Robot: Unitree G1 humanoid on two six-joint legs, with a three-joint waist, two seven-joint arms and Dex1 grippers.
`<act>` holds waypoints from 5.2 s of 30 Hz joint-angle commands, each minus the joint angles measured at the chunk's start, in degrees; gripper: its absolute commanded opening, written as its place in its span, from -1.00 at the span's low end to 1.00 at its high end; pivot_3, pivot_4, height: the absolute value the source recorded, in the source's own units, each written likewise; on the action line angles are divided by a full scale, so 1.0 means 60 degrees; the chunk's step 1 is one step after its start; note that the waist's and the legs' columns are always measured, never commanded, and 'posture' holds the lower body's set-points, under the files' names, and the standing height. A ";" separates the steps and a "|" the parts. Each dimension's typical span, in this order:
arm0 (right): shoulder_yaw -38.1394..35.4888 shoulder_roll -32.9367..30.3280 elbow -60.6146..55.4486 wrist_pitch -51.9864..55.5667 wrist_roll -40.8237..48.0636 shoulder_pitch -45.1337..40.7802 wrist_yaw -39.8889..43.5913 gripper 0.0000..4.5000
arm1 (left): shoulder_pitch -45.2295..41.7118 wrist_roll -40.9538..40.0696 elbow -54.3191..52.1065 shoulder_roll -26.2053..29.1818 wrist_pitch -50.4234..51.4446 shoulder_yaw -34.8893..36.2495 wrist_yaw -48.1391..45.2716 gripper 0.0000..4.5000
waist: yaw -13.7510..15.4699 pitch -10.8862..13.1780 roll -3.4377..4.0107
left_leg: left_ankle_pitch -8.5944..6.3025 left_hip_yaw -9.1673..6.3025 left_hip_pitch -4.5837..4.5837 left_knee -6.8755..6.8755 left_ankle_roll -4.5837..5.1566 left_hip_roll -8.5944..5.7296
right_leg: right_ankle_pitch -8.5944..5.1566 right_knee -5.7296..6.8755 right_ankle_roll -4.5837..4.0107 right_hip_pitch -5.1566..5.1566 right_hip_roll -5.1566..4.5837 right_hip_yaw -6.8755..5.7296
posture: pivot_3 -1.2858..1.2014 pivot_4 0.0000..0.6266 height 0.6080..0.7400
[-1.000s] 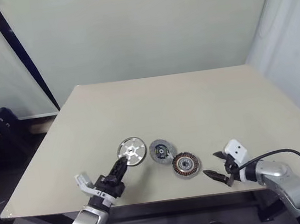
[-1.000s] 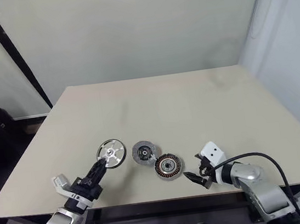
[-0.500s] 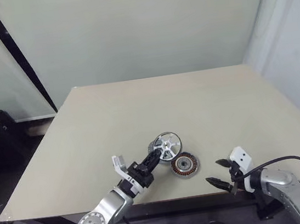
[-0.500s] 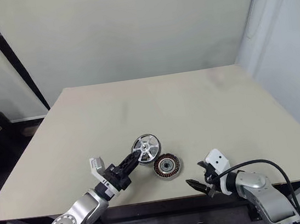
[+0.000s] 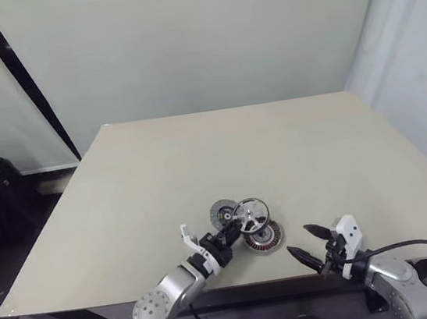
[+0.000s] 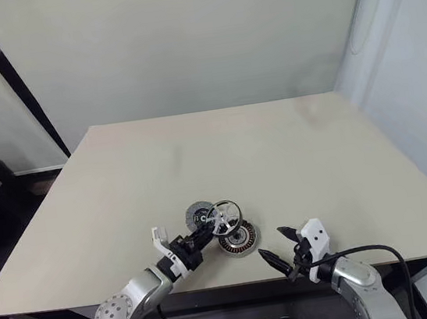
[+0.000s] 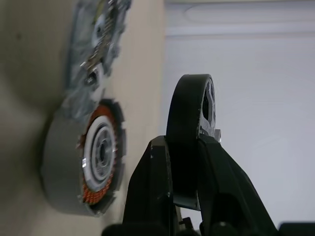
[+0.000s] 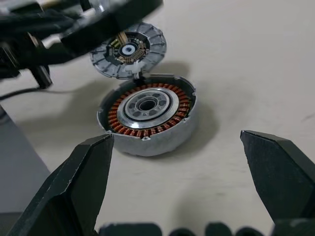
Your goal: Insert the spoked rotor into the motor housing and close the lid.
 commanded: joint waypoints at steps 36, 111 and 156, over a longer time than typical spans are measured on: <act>0.0195 0.0099 0.0848 -0.1364 -0.0472 0.0027 -0.0088 1.00 | -0.0799 0.2583 0.0631 -0.0626 0.0794 0.0347 0.0058 0.03 | 0.0014 -0.0007 0.0009 | -0.0007 0.0010 0.0005 0.0011 -0.0012 -0.0001 | 0.0000 -0.0001 0.0000 0.0011 -0.0001 0.0003 | 0.03 -1.00 1.00; 0.0661 0.0038 0.0155 -0.0562 -0.0584 -0.0612 -0.0024 1.00 | -0.0174 0.3426 -0.1285 0.0344 -0.0205 -0.0232 -0.2543 0.99 | 0.0008 0.0002 0.0003 | -0.0035 0.0056 -0.0002 0.0042 0.0036 0.0017 | 0.0015 0.0003 0.0010 0.0009 -0.0001 0.0022 | 0.03 -1.00 1.00; 0.3021 0.0743 0.0174 0.0758 -0.2532 -0.2364 -0.1018 -0.55 | -0.0393 0.3810 -0.0734 -0.1132 -0.0170 0.0200 -0.1564 1.00 | 0.0159 -0.0003 0.0007 | -0.0052 0.0041 -0.0013 0.0122 0.0013 -0.0002 | 0.0019 -0.0006 0.0023 0.0048 -0.0007 0.0011 | 0.03 -1.00 1.00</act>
